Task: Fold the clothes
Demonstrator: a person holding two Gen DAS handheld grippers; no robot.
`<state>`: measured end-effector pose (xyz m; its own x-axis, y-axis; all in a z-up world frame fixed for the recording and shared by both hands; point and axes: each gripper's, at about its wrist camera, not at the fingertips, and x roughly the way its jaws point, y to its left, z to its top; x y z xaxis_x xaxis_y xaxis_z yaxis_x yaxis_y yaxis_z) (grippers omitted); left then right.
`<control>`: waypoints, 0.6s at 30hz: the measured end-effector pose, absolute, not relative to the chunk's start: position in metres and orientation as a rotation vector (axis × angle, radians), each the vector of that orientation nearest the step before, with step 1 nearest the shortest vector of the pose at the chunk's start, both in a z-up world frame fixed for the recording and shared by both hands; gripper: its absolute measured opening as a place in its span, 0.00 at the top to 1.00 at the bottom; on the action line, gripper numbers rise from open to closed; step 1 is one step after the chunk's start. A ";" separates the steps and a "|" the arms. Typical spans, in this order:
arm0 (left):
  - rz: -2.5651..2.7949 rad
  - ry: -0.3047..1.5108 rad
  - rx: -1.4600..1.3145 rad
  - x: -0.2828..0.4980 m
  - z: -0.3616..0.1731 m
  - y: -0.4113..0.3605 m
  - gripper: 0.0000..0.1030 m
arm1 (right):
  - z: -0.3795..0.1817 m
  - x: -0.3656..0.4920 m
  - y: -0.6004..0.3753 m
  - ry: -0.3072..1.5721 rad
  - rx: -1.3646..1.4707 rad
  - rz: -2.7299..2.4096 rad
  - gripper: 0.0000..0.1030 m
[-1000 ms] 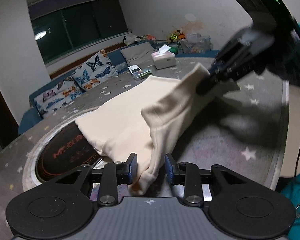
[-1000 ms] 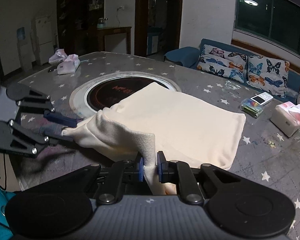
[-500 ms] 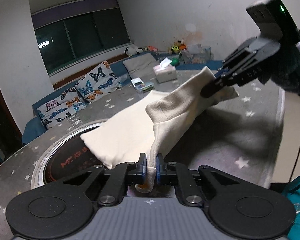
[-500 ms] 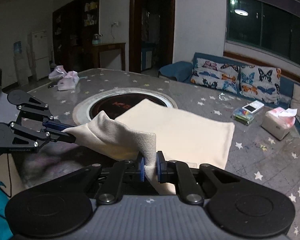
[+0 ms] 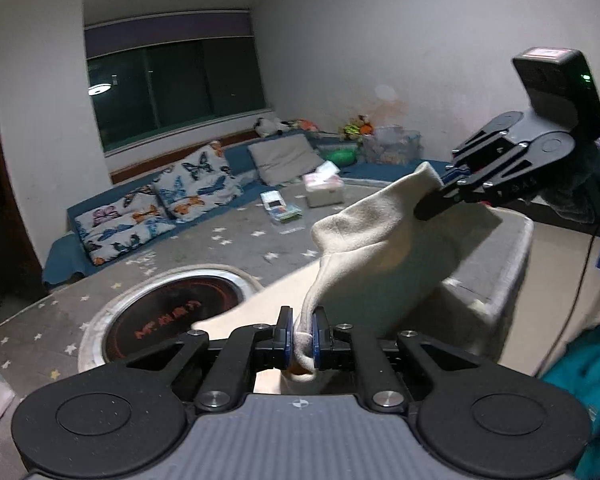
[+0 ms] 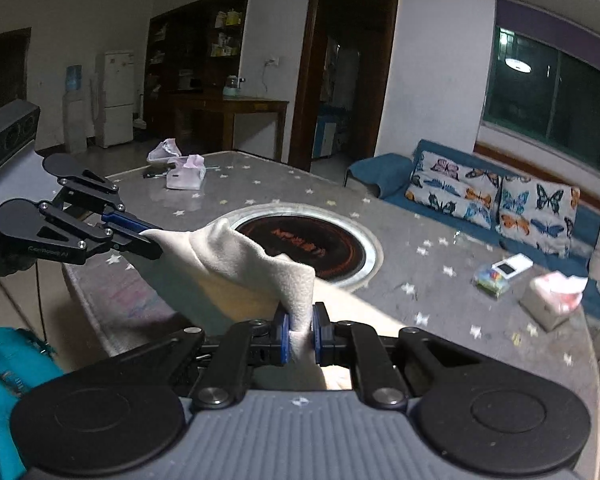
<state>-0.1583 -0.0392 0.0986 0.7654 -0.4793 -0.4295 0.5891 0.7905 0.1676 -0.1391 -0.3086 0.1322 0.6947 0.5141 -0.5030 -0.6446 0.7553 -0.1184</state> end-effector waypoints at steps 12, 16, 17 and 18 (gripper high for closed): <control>-0.478 0.470 0.258 -0.037 0.080 -0.047 0.90 | 0.118 -0.023 -0.291 0.515 -0.329 0.626 0.90; -0.446 0.539 0.251 0.009 0.058 -0.053 0.90 | 0.088 0.025 -0.288 0.599 -0.300 0.590 0.90; -0.439 0.561 0.248 0.019 0.052 -0.054 0.90 | 0.078 0.035 -0.287 0.621 -0.287 0.582 0.89; -0.427 0.585 0.242 0.030 0.045 -0.055 0.90 | 0.069 0.043 -0.286 0.638 -0.274 0.572 0.89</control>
